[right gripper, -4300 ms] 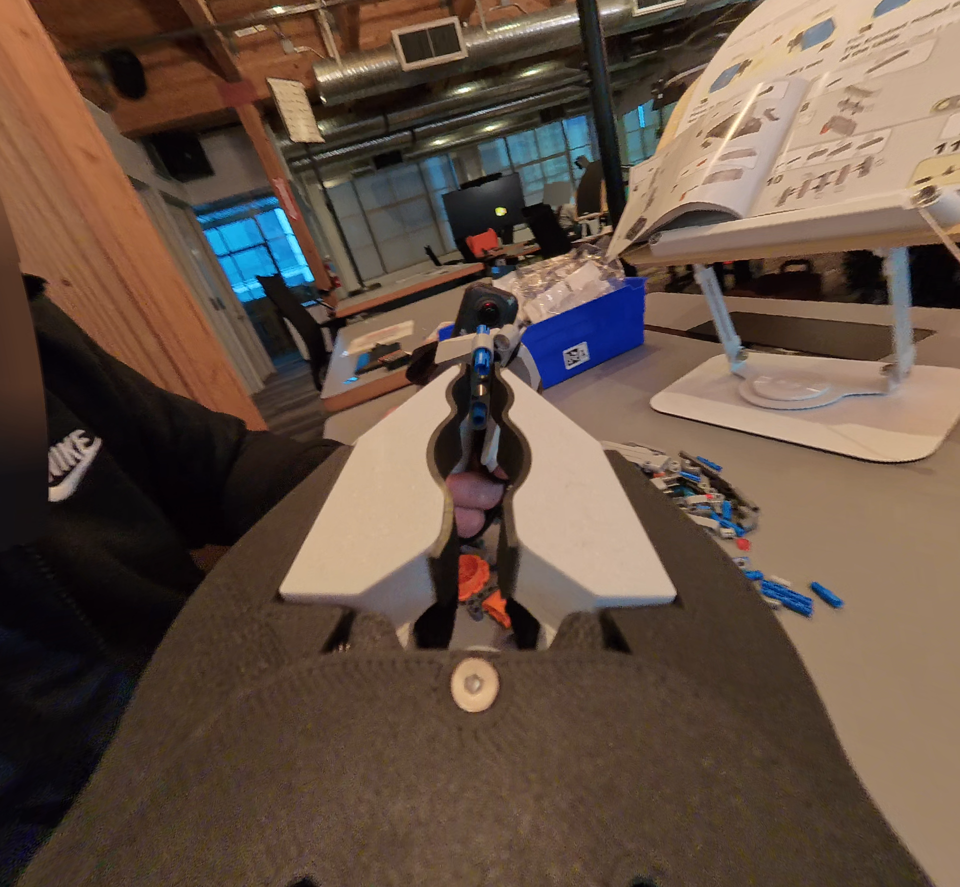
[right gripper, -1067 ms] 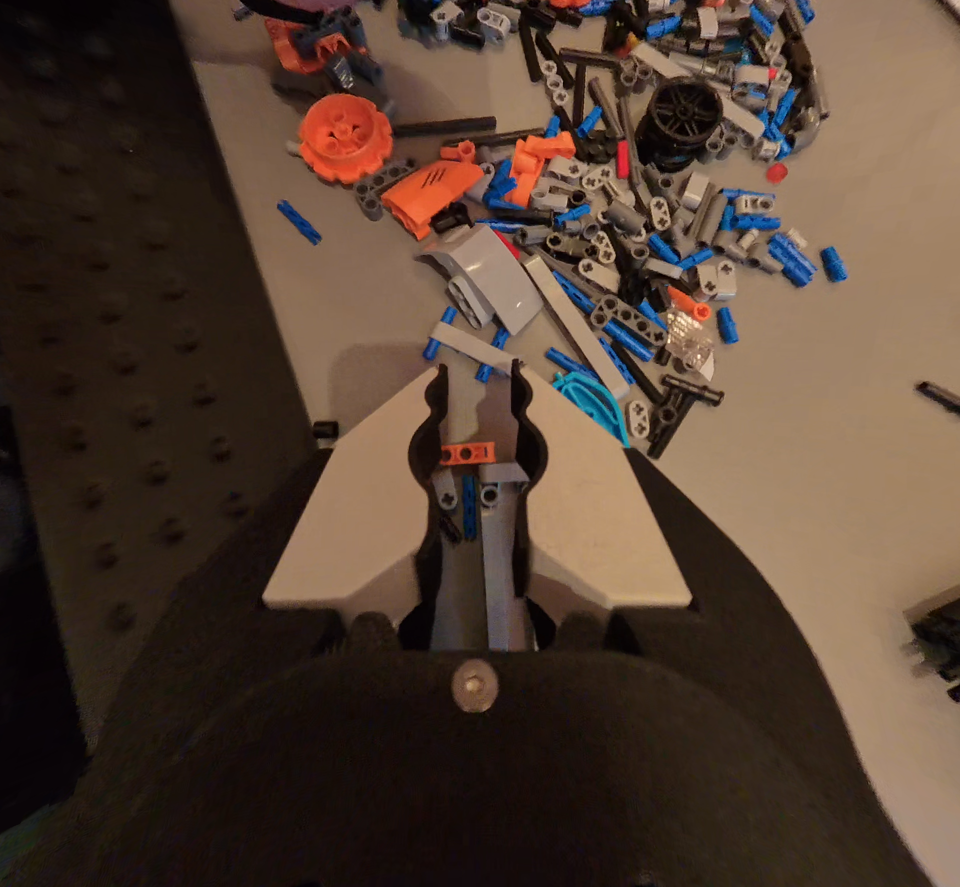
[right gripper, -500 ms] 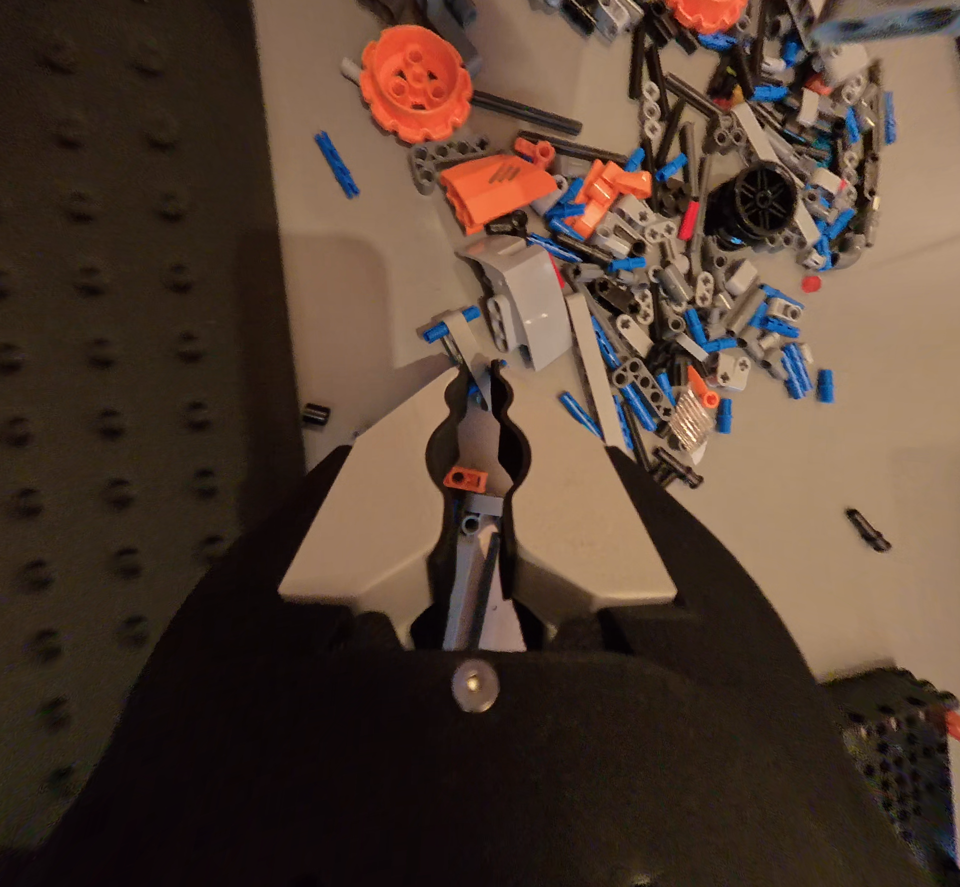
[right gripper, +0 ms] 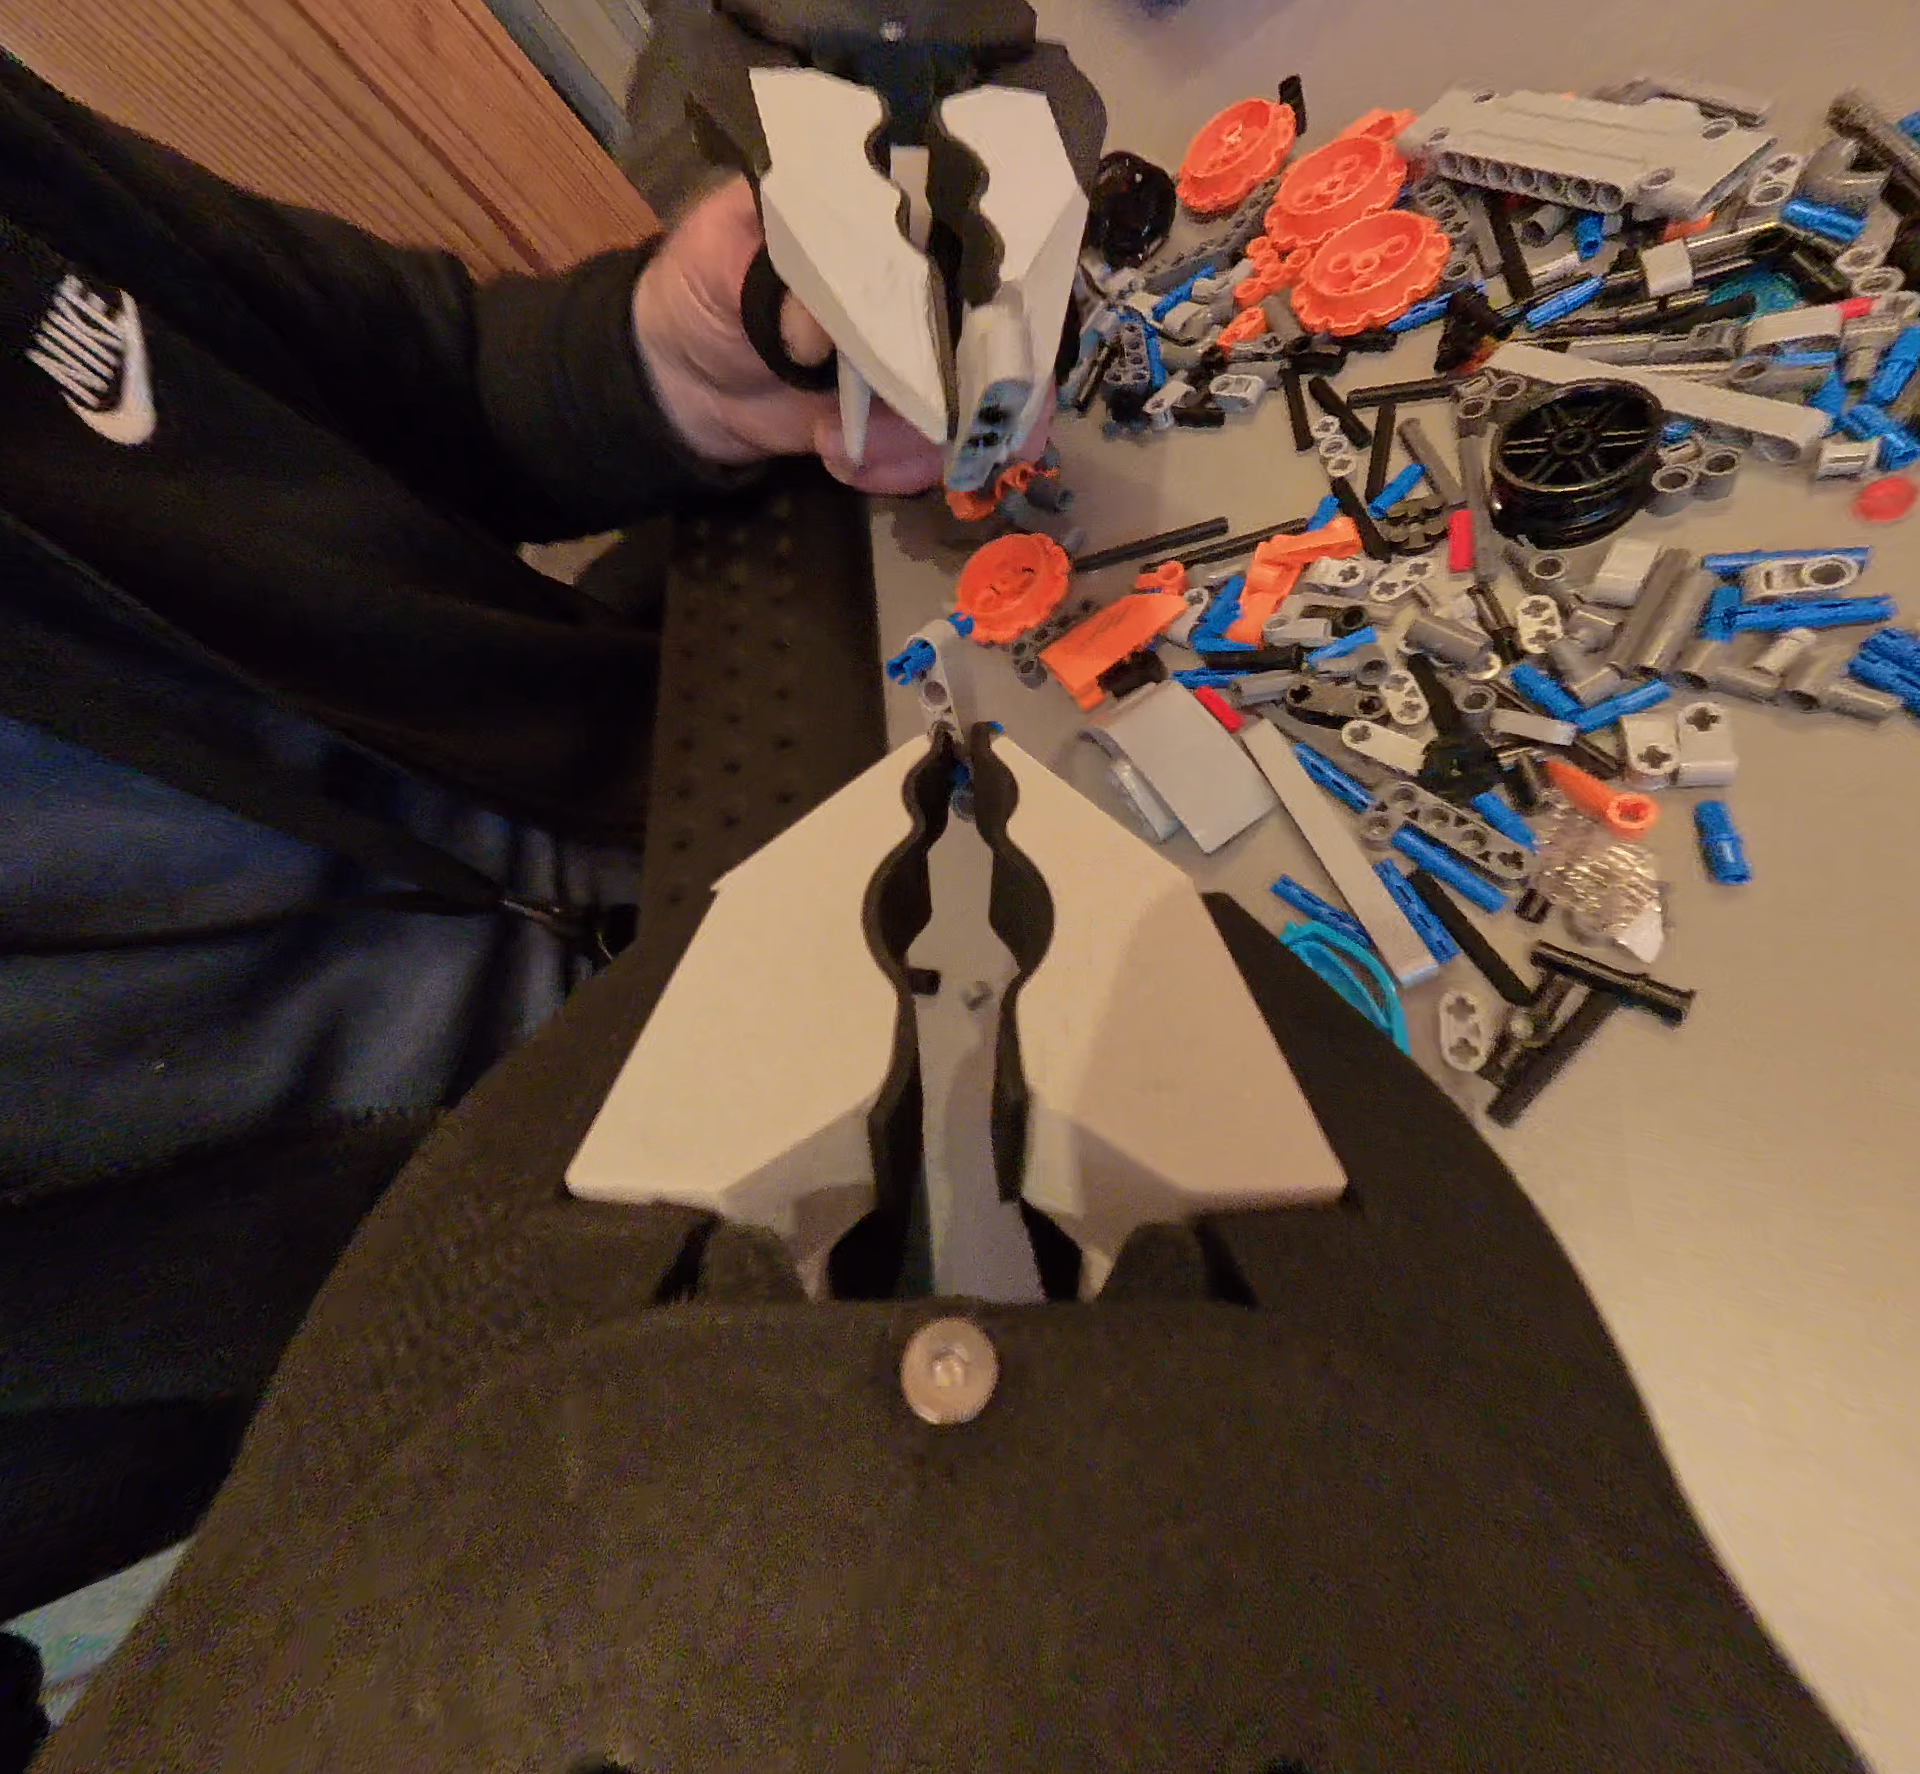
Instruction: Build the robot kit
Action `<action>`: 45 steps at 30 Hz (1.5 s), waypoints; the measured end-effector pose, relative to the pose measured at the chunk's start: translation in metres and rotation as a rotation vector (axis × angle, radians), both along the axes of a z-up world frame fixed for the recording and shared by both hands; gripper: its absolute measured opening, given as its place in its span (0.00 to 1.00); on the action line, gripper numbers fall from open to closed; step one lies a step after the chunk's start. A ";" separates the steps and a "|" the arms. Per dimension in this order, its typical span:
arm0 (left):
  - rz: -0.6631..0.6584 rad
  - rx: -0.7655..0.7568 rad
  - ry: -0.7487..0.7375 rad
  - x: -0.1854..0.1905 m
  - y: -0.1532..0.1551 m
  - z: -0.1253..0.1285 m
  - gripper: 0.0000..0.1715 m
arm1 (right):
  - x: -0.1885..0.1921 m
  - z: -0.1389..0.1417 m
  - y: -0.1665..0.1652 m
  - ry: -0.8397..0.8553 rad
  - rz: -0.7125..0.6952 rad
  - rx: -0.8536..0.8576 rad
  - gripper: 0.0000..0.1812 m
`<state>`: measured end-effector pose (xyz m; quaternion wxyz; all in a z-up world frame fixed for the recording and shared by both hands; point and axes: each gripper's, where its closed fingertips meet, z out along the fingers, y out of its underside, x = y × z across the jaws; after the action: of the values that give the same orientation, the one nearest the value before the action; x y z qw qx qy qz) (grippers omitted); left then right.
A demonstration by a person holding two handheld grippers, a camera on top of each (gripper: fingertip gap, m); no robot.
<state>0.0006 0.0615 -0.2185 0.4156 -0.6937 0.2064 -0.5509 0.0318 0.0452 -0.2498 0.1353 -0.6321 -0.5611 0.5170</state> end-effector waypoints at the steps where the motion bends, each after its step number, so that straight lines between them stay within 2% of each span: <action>1: -0.010 0.002 0.017 0.002 -0.002 -0.003 0.02 | 0.000 0.001 0.001 0.019 -0.010 -0.021 0.01; 10: -0.043 0.009 -0.042 0.012 -0.008 0.002 0.03 | -0.004 0.027 -0.001 0.213 -0.055 -0.262 0.00; 14: -0.026 -0.007 0.005 0.010 -0.005 -0.005 0.02 | -0.003 0.002 -0.011 0.089 -0.024 -0.290 0.00; 19: -0.017 0.011 0.088 0.012 -0.005 -0.013 0.02 | 0.001 -0.049 -0.030 -0.242 0.076 -0.239 0.00; 23: -0.018 -0.014 0.075 0.010 -0.004 -0.014 0.02 | -0.002 -0.064 -0.029 -0.381 0.101 -0.147 0.00; 25: -0.015 -0.013 0.079 0.009 -0.004 -0.015 0.02 | -0.005 -0.064 -0.025 -0.399 0.098 -0.064 0.02; 30: -0.016 -0.023 0.066 0.007 -0.003 -0.014 0.02 | -0.009 -0.056 -0.028 -0.345 0.094 0.021 0.10; 34: -0.020 -0.025 0.062 0.006 -0.004 -0.013 0.02 | -0.006 -0.052 -0.033 -0.287 0.111 0.194 0.10; 36: -0.022 -0.026 0.059 0.005 -0.004 -0.013 0.02 | 0.001 -0.055 -0.032 -0.306 0.137 0.360 0.08; 38: -0.025 -0.025 0.060 0.006 -0.004 -0.013 0.02 | 0.005 -0.057 -0.036 -0.330 0.163 0.451 0.09; 42: -0.026 -0.023 0.063 0.007 -0.004 -0.013 0.02 | 0.003 -0.064 -0.049 -0.374 0.177 0.473 0.12; 45: -0.021 -0.024 0.064 0.006 -0.004 -0.013 0.02 | 0.004 -0.078 -0.044 -0.454 0.143 0.529 0.09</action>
<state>0.0067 0.0575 -0.2316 0.3947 -0.7137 0.2203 -0.5350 0.0353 0.0014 -0.3278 0.1300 -0.6331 -0.7341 0.2083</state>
